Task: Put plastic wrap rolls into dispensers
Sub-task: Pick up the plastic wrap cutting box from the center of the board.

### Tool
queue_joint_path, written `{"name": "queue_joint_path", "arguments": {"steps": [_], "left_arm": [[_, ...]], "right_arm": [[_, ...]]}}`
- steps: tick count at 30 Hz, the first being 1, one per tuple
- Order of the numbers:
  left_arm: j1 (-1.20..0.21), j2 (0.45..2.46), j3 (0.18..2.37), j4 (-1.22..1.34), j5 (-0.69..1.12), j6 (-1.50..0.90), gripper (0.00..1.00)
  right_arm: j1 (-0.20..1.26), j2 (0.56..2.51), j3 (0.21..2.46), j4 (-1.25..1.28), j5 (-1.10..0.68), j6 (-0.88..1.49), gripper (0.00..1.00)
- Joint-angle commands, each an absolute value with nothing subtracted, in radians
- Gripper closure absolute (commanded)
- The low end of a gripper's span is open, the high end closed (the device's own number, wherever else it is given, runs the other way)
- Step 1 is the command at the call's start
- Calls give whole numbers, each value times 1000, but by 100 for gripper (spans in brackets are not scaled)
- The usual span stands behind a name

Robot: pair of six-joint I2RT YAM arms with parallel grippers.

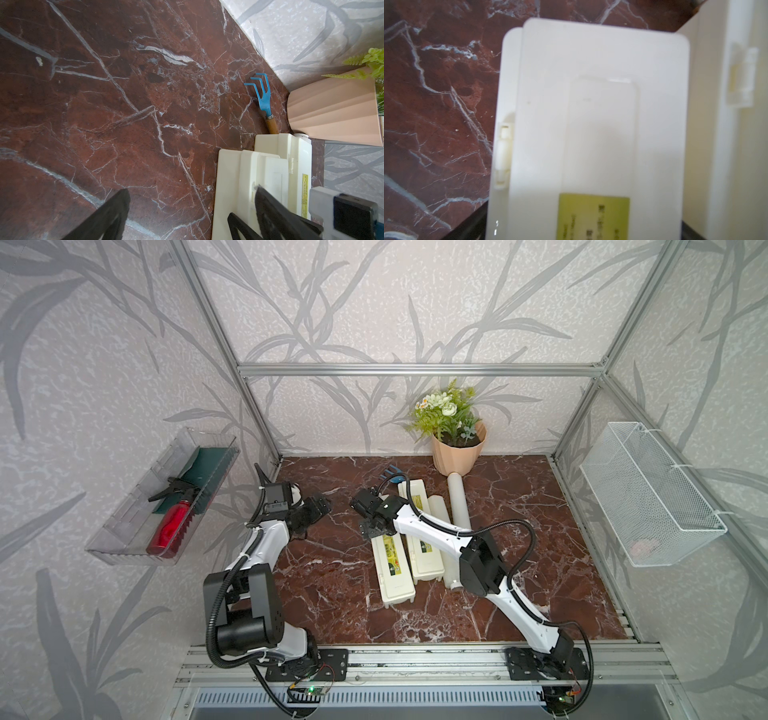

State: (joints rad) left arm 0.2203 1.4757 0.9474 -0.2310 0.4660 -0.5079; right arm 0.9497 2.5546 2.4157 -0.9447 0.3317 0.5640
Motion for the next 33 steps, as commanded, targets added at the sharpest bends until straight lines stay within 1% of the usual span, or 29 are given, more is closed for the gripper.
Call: {"name": "queue_joint_path", "arguments": {"steps": [1,4,6,9,10,11,14,18,22,24,27,29,31,33], "left_arm": [[229,1472,943,-227,474,-501,6],[229,1467,945,-227,478,-495,6],[228,1462,954,-234,482,-481,6],[228,1442,973,-253,453,-424,6],[229,1431,975,-253,425,-401,6],[229,1415,978,-255,384,-375,6],[234,1368,997,-241,333,-305,6],[238,1343,1072,-277,355,-256,5],[239,1299,1091,-242,424,-214,6],[239,1257,1063,-180,475,-173,6],[239,1191,1019,-98,567,-99,7],[239,1156,1004,-67,639,-63,7],[239,1136,1004,-54,738,-24,7],[236,1119,988,-2,880,18,9]], "right_arm": [[952,2628,2501,-1029,332,505,0],[947,2656,2540,-1019,302,473,0],[944,2657,2559,-1013,259,451,10],[945,2616,2557,-968,179,393,34],[945,2593,2553,-953,160,373,38],[946,2559,2541,-919,123,336,40],[947,2442,2493,-846,64,246,40],[944,2293,2379,-725,13,155,39],[931,2222,2350,-717,-29,119,36],[920,2193,2357,-721,-96,87,36],[916,2150,2363,-719,-141,9,36],[907,2125,2374,-736,-135,-48,35],[883,2099,2367,-750,-151,-102,34],[843,2072,2350,-769,-215,-155,34]]}}
